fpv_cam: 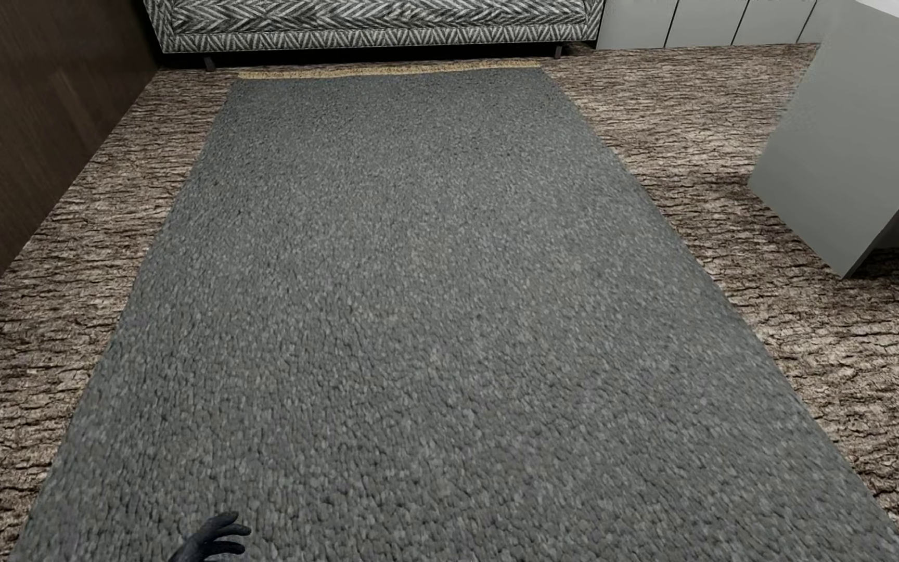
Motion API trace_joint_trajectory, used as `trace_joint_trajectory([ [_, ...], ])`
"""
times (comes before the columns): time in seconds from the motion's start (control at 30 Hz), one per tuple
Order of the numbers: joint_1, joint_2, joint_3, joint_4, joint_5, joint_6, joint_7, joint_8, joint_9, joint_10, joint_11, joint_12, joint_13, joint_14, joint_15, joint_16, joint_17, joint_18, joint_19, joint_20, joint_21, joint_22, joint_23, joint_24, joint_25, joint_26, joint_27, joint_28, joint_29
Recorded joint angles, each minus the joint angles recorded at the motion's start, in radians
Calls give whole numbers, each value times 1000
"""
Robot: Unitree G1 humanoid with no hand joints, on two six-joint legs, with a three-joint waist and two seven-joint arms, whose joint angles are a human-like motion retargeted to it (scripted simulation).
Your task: Go forward
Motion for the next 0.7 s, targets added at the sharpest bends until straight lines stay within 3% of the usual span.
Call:
trace_joint_trajectory([
  [0.03, 12, 0, -16, 21, 18, 3, 0, 0, -9, 43, 26, 16, 14, 99, 162, -5, 8, 0, 0, 19, 15, 3, 15, 0, 0, 0, 0, 0, 0],
  [0.07, 6, -13, -9, 44, 44, 15, 0, 0, -23, 115, 78, 39, 26, 269, 271, -20, 16, 0, 0, 33, 9, 25, 29, 0, 0, 0, 0, 0, 0],
  [0.1, -44, 3, 0, 71, 70, 23, 0, 0, -34, 237, 131, 74, 44, 477, 294, -33, 21, 0, 0, 39, -30, 47, 18, 0, 0, 0, 0, 0, 0],
  [0.13, -138, 38, -4, 88, 92, 25, 0, 0, -28, 383, 158, 93, 39, 603, 283, -44, 22, 0, 0, 29, -57, 67, -1, 0, 0, 0, 0, 0, 0],
  [0.17, -251, 79, 14, 96, 127, 23, 0, 0, -24, 557, 179, 102, 31, 544, 262, -47, 21, 0, 0, -2, -67, 90, -30, 0, 0, 0, 0, 0, 0],
  [0.23, -416, 232, 93, 78, 134, 1, 0, 0, -1, 755, 157, 99, -31, 146, 160, -65, 15, 0, 0, -53, -59, 150, -35, 0, 0, 0, 0, 0, 0],
  [0.27, -498, 312, 150, 73, 124, -10, 0, 0, 3, 771, 120, 105, -58, 78, 90, -75, 7, 0, 0, -61, -69, 168, -64, 0, 0, 0, 0, 0, 0],
  [0.33, -616, 463, 287, 73, 78, -37, 0, 0, 12, 630, 47, 143, -124, 92, -40, -81, -26, 0, 0, -83, -84, 150, -112, 0, 0, 0, 0, 0, 0],
  [0.4, -688, 584, 374, 85, 46, -46, 0, 0, 15, 332, -2, 184, -200, 156, -149, -80, -62, 0, 0, -112, -94, 125, -162, 0, 0, 0, 0, 0, 0],
  [0.5, -711, 680, 444, 89, 14, -46, 0, 0, -22, -156, -6, 234, -288, 251, -278, -86, -99, 0, 0, -122, -164, 139, -263, 0, 0, 0, 0, 0, 0],
  [0.57, -756, 731, 481, 76, -22, -54, 0, 0, -19, -45, -5, 253, -323, 269, -205, -94, -104, 0, 0, -151, -213, 205, -307, 0, 0, 0, 0, 0, 0],
  [0.6, -781, 736, 479, 55, -27, -64, 0, 0, -29, 5, 34, 261, -322, 331, -86, -98, -94, 0, 0, -177, -227, 242, -309, 0, 0, 0, 0, 0, 0],
  [0.63, -774, 729, 468, 27, -40, -85, 0, 0, -30, 73, 121, 272, -295, 324, 86, -97, -75, 0, 0, -201, -245, 276, -311, 0, 0, 0, 0, 0, 0],
  [0.67, -725, 683, 459, -1, -53, -91, 0, 0, -30, 109, 257, 276, -270, 264, 269, -101, -63, 0, 0, -211, -242, 299, -293, 0, 0, 0, 0, 0, 0],
  [0.7, -696, 574, 461, -16, -50, -88, 0, 0, -39, 118, 424, 271, -255, 208, 380, -103, -57, 0, 0, -207, -214, 293, -283, 0, 0, 0, 0, 0, 0],
])
